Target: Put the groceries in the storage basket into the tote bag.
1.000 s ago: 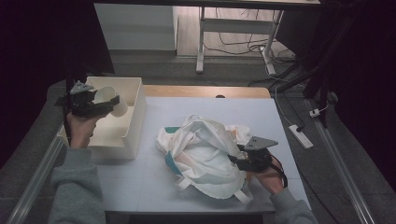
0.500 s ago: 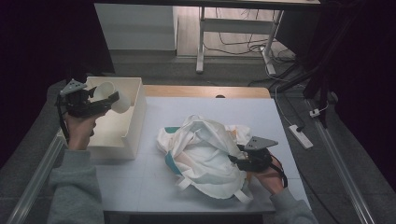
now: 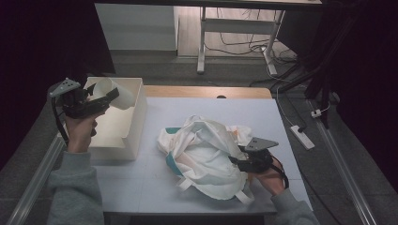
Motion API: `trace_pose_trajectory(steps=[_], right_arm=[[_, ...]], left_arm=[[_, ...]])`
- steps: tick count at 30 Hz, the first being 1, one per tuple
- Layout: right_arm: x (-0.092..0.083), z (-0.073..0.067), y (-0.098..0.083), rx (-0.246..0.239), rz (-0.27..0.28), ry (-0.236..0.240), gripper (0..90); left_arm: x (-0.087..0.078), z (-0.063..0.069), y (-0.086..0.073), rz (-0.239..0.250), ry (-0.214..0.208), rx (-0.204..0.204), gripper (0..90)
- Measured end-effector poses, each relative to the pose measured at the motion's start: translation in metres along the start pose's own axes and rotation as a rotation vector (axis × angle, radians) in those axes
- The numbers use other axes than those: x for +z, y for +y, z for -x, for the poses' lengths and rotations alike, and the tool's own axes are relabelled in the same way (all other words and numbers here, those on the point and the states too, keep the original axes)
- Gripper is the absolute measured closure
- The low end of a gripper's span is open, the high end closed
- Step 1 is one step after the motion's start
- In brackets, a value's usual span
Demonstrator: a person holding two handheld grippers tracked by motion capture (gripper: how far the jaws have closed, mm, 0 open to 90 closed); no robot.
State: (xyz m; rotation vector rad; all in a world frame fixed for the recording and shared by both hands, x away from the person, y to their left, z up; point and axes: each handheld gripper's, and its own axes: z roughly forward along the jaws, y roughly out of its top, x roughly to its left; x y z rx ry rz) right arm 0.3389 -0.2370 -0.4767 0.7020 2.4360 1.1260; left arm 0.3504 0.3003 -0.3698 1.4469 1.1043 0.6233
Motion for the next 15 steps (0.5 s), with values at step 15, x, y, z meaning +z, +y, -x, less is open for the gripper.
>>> trace_pose_trajectory(steps=[15], right_arm=[[0.001, 0.0, -0.001, -0.001, -0.003, 0.002, 45.7]], left_arm=[[0.007, 0.028, 0.004, -0.005, -0.122, 0.027, 20.1]])
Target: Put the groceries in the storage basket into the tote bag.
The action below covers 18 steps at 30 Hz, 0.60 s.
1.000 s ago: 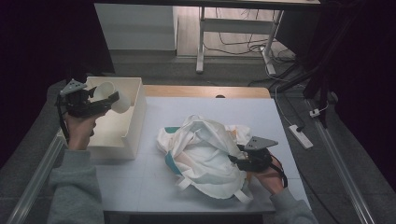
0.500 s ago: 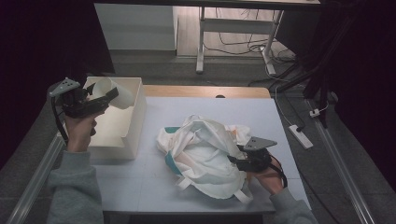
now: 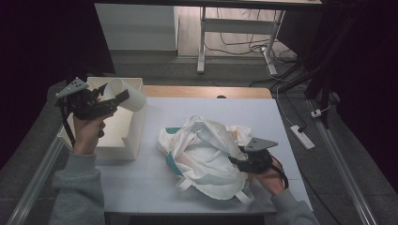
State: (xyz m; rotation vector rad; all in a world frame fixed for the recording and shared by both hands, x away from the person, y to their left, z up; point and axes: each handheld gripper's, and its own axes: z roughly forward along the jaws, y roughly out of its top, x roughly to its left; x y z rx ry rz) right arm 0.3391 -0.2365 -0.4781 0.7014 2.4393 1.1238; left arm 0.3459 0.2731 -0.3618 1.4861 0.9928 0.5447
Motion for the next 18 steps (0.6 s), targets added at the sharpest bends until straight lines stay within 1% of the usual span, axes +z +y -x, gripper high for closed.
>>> trace_pose_trajectory(steps=[3, 6, 10, 18], right_arm=[[0.0, 0.0, 0.0, 0.0, 0.0, 0.0, 45.7], [0.0, 0.0, 0.0, 0.0, 0.0, 0.0, 45.7], [0.0, 0.0, 0.0, 0.002, 0.001, -0.001, 45.7], [0.0, 0.0, 0.0, 0.0, 0.0, 0.0, 45.7]], left_arm=[[0.002, 0.006, 0.0, -0.003, -0.011, 0.012, 20.1], [0.005, 0.011, 0.0, -0.008, -0.033, 0.018, 20.1], [0.008, 0.02, 0.001, -0.015, -0.048, 0.039, 20.1], [0.019, 0.036, -0.001, -0.056, -0.101, 0.08, 20.1]])
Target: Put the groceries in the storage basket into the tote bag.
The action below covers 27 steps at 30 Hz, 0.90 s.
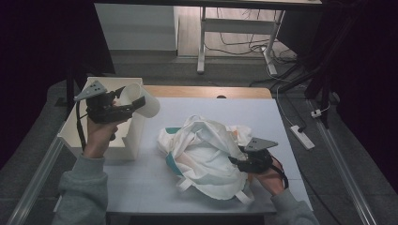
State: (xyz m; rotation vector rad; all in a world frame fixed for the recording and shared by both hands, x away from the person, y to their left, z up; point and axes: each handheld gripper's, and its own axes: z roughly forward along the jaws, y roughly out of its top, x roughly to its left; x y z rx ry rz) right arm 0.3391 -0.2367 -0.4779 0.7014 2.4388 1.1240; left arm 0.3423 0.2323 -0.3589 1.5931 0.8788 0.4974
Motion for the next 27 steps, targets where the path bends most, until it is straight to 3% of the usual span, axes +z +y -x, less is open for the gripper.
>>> trace_pose_trajectory(steps=[7, 11, 27], right_arm=[[0.0, 0.0, 0.0, 0.0, 0.001, 0.0, 45.7], [0.0, -0.001, 0.0, -0.001, 0.002, -0.001, 45.7], [0.0, -0.001, 0.0, -0.003, 0.004, 0.001, 45.6]], left_arm=[[0.012, 0.013, -0.001, -0.034, -0.034, 0.03, 20.0], [0.019, 0.019, -0.003, -0.053, -0.082, 0.03, 20.0], [0.053, 0.045, -0.013, -0.159, -0.146, 0.08, 20.0]])
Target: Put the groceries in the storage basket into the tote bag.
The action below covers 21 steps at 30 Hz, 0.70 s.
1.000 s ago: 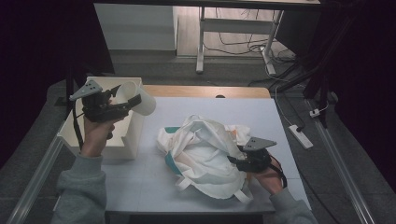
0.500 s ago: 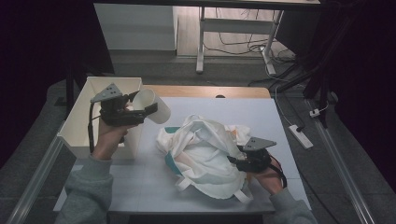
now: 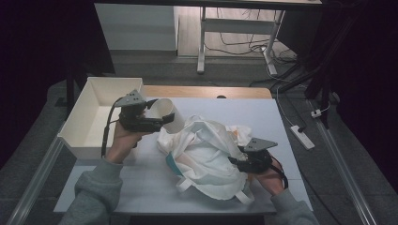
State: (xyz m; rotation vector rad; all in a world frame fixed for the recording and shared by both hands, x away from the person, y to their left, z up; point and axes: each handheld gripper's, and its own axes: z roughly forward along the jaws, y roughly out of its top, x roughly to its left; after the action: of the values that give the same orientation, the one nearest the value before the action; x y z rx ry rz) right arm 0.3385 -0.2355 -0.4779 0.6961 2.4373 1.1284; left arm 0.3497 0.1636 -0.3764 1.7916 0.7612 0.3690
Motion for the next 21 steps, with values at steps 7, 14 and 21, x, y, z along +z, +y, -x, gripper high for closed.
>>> trace_pose_trajectory(steps=[7, 14, 21], right_arm=[[0.001, -0.001, 0.0, -0.004, 0.001, 0.003, 45.3], [0.0, 0.0, 0.0, -0.005, 0.0, 0.006, 45.3], [0.0, -0.001, 0.001, -0.006, 0.0, 0.005, 45.2]], left_arm=[[0.015, 0.01, -0.002, -0.036, -0.029, 0.022, 20.0], [0.031, 0.017, -0.007, -0.083, -0.047, 0.038, 20.0], [0.045, 0.024, -0.011, -0.121, -0.06, 0.057, 20.0]])
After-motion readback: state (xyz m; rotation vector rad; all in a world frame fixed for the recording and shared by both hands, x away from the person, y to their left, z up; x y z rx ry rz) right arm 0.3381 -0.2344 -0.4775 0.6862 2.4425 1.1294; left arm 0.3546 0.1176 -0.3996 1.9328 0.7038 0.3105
